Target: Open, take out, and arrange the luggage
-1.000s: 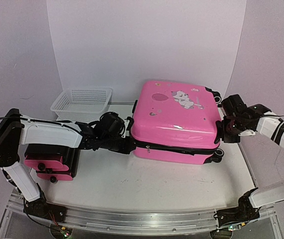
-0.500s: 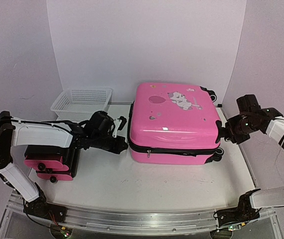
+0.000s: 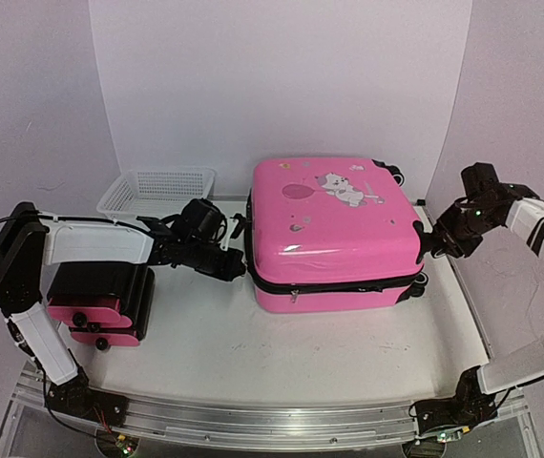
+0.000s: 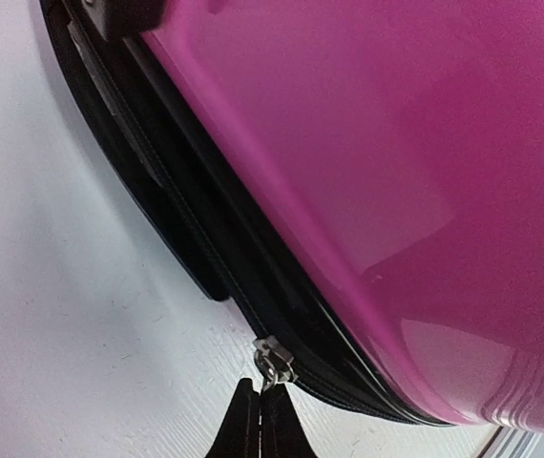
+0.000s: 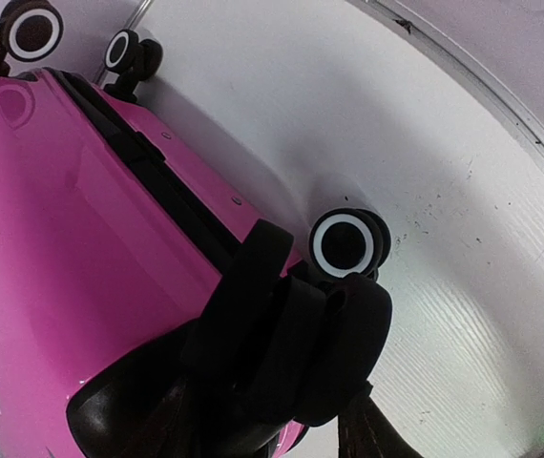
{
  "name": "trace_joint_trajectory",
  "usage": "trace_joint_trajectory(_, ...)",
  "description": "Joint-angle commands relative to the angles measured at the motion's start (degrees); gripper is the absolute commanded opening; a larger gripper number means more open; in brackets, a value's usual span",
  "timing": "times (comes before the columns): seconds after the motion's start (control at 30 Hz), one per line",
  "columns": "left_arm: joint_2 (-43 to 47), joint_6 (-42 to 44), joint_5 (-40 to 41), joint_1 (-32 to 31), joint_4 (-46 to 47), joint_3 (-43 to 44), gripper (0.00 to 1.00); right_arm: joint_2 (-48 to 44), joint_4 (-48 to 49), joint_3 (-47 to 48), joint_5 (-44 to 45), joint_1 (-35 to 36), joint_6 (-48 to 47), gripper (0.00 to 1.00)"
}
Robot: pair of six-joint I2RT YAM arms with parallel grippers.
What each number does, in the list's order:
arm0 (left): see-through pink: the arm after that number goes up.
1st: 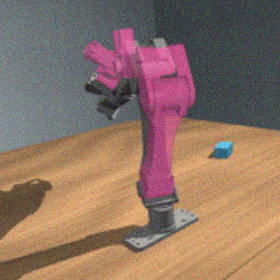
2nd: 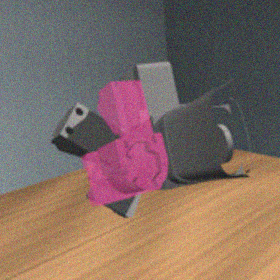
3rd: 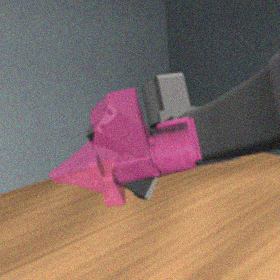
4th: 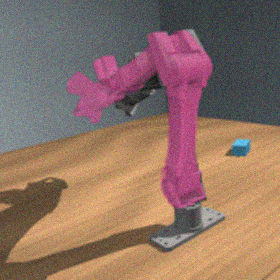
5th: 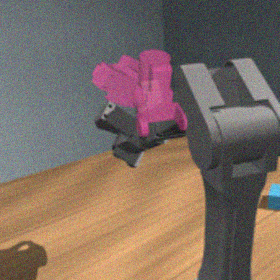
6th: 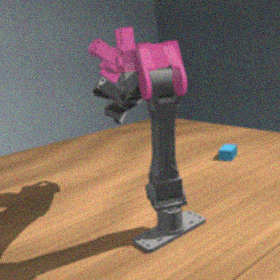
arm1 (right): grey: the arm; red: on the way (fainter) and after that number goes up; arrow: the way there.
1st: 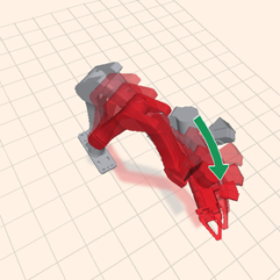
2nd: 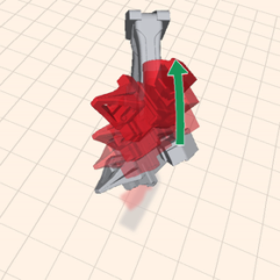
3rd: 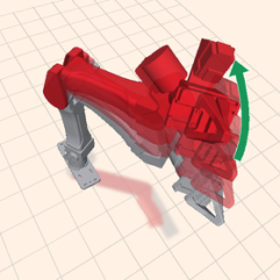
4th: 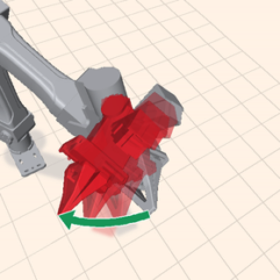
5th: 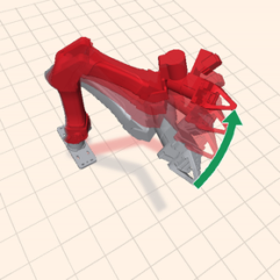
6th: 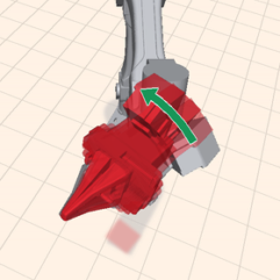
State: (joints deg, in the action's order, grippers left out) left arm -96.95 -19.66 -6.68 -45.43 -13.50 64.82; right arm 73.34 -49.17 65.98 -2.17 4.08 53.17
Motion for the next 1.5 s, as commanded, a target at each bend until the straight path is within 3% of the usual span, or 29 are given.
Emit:
trace_joint_trajectory(0.0, -0.5, -2.0, 9.8, 6.9, 0.7, 5.0, 0.00, 3.4, -12.4, 2.9, 5.4, 1.1, -29.3, 0.00)
trace_joint_trajectory(0.23, -5.5, 1.5, 7.4, 9.6, 0.0, 15.3, 0.00, 5.1, -12.4, 4.5, 9.3, 1.0, -31.0, 0.02)
trace_joint_trajectory(0.4, -5.3, 0.4, 1.1, 6.6, 1.0, 15.2, 0.00, 6.3, -16.8, 9.4, 7.2, 1.3, -32.9, 0.42)
trace_joint_trajectory(0.6, -4.9, -4.3, 0.7, -2.1, 2.1, 13.0, 0.00, -1.1, -24.2, 15.0, 6.1, 5.7, -32.1, 0.94)
trace_joint_trajectory(0.63, -5.1, -5.4, 0.3, -3.2, 2.5, 13.0, 0.00, -2.3, -25.1, 15.3, 5.1, 5.8, -31.6, 0.98)
trace_joint_trajectory(0.73, -6.2, -7.2, -0.4, -6.6, 3.6, 13.6, 0.00, -5.5, -27.2, 14.9, 0.7, 5.9, -29.4, 0.98)
trace_joint_trajectory(0.8, -6.8, -8.3, -0.6, -8.0, 4.1, 13.8, 0.00, -7.7, -26.4, 12.7, -7.0, 5.9, -25.6, 0.98)
trace_joint_trajectory(0.87, -7.1, -8.9, -0.4, -9.3, 4.3, 14.0, 0.00, -11.1, -17.4, 7.8, -17.8, 6.1, -17.1, 0.98)
trace_joint_trajectory(0.93, -7.5, -8.4, 0.3, -11.3, 4.3, 14.8, 0.00, -13.6, -9.5, 3.0, -22.8, 8.1, -11.5, 0.98)
trace_joint_trajectory(1.03, -9.1, -9.5, 0.2, -15.1, 4.4, 17.3, 0.00, -12.1, -9.2, 1.7, -17.3, 8.8, -11.5, 0.98)
trace_joint_trajectory(1.17, -10.0, -11.2, 1.4, -18.2, 4.3, 17.6, 0.00, -8.1, -9.3, 2.3, -2.3, 8.7, -11.9, 0.98)
trace_joint_trajectory(1.27, -8.2, -11.7, 2.2, -16.2, 4.3, 13.9, 0.00, -4.0, -9.0, 2.4, 5.6, 8.4, -13.4, 0.98)
trace_joint_trajectory(1.47, -2.4, -9.7, 3.6, -5.4, 3.6, 6.4, 0.00, 3.5, -7.4, 0.2, 10.2, 4.7, -15.9, 0.98)
